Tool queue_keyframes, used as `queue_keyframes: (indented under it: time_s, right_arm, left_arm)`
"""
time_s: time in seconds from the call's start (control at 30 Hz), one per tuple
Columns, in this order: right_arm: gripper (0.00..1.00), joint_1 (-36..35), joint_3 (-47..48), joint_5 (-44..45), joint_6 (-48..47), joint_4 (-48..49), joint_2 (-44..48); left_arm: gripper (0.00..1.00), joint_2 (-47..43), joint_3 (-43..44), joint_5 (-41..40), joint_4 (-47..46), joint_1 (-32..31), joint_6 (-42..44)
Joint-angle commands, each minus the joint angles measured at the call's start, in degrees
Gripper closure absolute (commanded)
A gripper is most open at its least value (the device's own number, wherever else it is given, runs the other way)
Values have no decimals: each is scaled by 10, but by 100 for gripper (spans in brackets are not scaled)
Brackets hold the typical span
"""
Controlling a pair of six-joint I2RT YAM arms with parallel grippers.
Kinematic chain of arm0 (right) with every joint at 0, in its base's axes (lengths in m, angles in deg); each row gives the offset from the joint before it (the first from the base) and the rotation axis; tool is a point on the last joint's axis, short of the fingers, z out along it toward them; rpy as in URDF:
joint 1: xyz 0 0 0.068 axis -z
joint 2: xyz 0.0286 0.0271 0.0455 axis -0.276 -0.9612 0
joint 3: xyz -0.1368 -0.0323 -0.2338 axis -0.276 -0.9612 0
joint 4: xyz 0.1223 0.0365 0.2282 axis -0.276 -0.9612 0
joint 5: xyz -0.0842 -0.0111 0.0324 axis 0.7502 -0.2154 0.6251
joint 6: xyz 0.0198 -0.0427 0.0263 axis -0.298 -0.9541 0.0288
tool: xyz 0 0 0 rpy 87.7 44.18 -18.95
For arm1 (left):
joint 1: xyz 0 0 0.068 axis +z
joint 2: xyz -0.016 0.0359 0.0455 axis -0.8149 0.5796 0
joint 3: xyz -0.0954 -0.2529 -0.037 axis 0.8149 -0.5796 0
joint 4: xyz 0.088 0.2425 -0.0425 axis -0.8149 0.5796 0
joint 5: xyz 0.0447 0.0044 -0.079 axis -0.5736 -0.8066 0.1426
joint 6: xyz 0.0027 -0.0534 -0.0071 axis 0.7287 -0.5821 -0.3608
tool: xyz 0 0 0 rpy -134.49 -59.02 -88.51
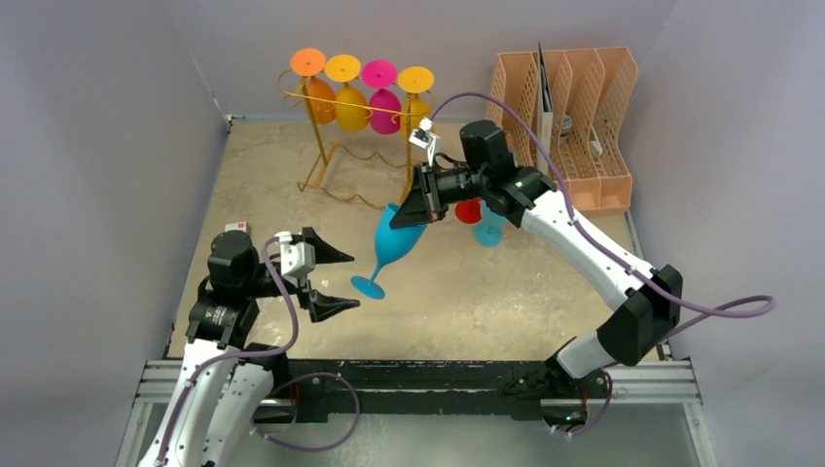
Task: Take the wine glass off the wine glass rack
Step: Place the wine glass at the center of the board.
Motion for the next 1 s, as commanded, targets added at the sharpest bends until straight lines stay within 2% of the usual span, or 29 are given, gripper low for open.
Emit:
queue_keyframes:
  time_s: [0.0,0.1,0.4,0.53,0.6,0.83,0.97]
  right_arm:
    - [100,-2,-11,100,-62,-32,37]
    - [100,-2,-11,167,-95,-71,46]
    - [100,-2,-24,327,-115,-108,70]
    - [100,-2,-29,394,-124,-132,80]
    - [100,-2,-34,415,-129,-137,82]
    - [100,-3,-31,430,-153,-142,61]
    - [100,-23,-30,470,-209,-133,55]
  left_arm:
    - [15,-13,-1,-92,-80,-1,-104]
    - [15,-20,21,-206,-69,-1,-191]
    - [13,-26,50,-386,-15,-1,-257]
    - [0,-22,56,-542,31,-1,-311]
    - [0,-15,62,-598,55,-1,-327]
    - [0,14,82,-640,96,-1,-324]
    - [0,19,85,-658,108,-1,-326]
